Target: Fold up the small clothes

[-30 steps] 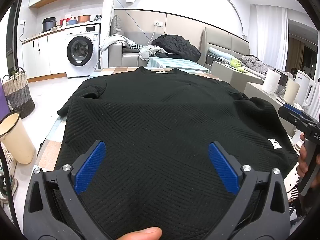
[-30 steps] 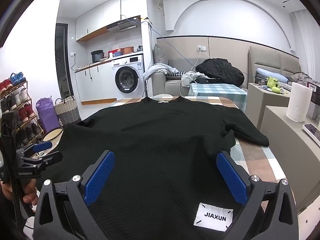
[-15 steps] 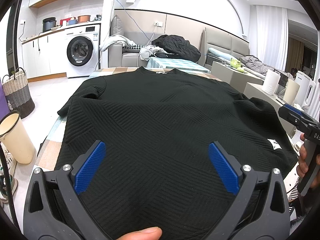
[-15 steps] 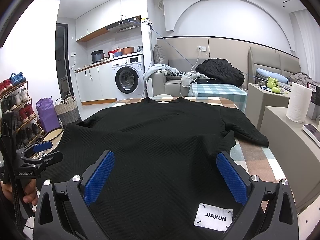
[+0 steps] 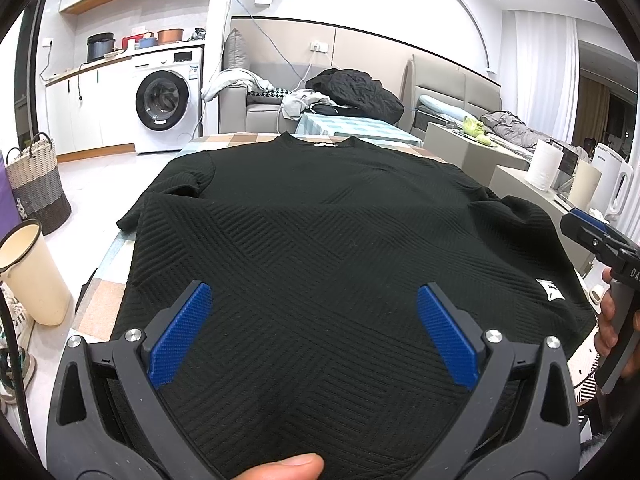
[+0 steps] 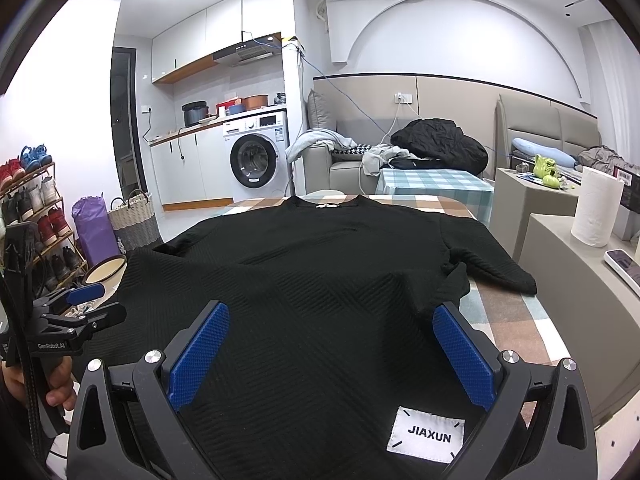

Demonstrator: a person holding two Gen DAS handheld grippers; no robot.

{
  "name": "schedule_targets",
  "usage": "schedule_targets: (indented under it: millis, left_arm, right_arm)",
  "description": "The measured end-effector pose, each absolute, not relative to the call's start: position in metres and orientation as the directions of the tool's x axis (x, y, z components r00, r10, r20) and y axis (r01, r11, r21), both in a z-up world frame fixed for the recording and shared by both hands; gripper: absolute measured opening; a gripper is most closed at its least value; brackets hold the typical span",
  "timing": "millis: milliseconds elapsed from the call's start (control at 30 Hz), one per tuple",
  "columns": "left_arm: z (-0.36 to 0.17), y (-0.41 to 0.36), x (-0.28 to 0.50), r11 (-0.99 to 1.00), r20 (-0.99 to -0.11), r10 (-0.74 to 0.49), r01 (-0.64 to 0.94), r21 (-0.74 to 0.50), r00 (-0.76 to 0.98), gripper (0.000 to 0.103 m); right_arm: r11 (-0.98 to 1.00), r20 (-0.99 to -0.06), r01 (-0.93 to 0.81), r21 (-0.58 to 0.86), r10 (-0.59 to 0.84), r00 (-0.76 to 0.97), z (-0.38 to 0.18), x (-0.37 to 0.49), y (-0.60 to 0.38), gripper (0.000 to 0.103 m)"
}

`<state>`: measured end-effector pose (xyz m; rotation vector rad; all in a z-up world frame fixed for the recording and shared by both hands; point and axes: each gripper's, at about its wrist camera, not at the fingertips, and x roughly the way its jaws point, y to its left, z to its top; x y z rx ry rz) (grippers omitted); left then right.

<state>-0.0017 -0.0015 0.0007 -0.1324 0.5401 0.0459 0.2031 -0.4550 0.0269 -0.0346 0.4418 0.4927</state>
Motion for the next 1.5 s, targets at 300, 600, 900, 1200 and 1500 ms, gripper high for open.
schedule_targets:
  millis: [300,600,900,1200,1500]
  left_arm:
    - [0.001,0.001,-0.001,0.99,-0.519,0.004,-0.076,-0.117,0.855,0.102]
    - [0.005,0.007,0.003,0.991,-0.521,0.015,-0.083,-0.108,0.853,0.102]
    - [0.013,0.021,0.015,0.99,-0.529,0.06,-0.117,-0.073,0.846,0.102]
    - [0.021,0.06,0.038,0.971,-0.554,0.088,-0.196,-0.14,0.828,0.102]
    - [0.03,0.09,0.075,0.955,-0.591,0.14,-0.265,-0.131,0.795,0.102]
  right_arm:
    - [0.885,-0.426,-0.458,0.083,0.447,0.787,0.03,0.202,-0.454,0.103]
    - [0.892,-0.409,-0.444,0.086,0.438,0.8,0.028,0.208,-0.456,0.103]
    - [0.906,-0.438,-0.388,0.17,0.422,0.794,0.032,0.227,-0.461,0.103]
    - [0.918,-0.452,-0.307,0.251,0.391,0.802,0.05,0.272,-0.486,0.103]
    - [0.952,-0.549,-0.164,0.257,0.284,0.786,0.061,0.313,-0.504,0.103]
